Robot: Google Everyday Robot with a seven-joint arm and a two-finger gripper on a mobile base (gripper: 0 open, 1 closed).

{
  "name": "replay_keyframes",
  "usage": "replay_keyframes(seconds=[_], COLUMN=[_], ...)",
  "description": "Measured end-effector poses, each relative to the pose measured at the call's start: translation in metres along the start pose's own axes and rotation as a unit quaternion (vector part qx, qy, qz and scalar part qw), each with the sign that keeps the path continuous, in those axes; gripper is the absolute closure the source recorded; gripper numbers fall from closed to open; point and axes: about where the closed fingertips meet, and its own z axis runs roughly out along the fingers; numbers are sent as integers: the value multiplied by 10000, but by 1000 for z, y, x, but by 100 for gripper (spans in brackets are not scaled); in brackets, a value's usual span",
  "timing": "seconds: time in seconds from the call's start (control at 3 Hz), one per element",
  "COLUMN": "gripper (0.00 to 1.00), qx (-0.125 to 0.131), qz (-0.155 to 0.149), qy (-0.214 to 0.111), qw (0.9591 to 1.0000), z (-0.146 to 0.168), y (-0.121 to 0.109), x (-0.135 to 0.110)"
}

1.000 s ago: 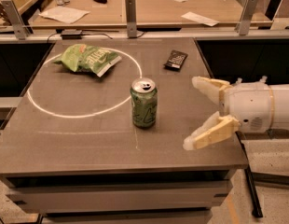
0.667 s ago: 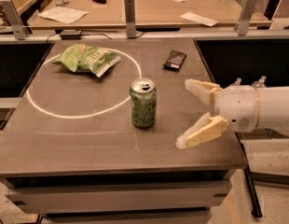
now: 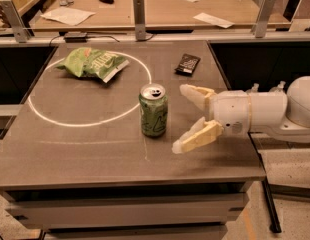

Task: Move green can near green jalapeno chip bag

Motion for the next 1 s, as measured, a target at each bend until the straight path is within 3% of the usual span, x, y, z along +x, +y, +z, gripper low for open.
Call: replay_keyframes(seconds=[0.67,1.0], gripper=[0,18], qx=[-487,-729], qz=[-38,-85], qy=[-277,-382], qw=[9984,9966], z=[47,67], y=[-4,-2], x=[-8,-13])
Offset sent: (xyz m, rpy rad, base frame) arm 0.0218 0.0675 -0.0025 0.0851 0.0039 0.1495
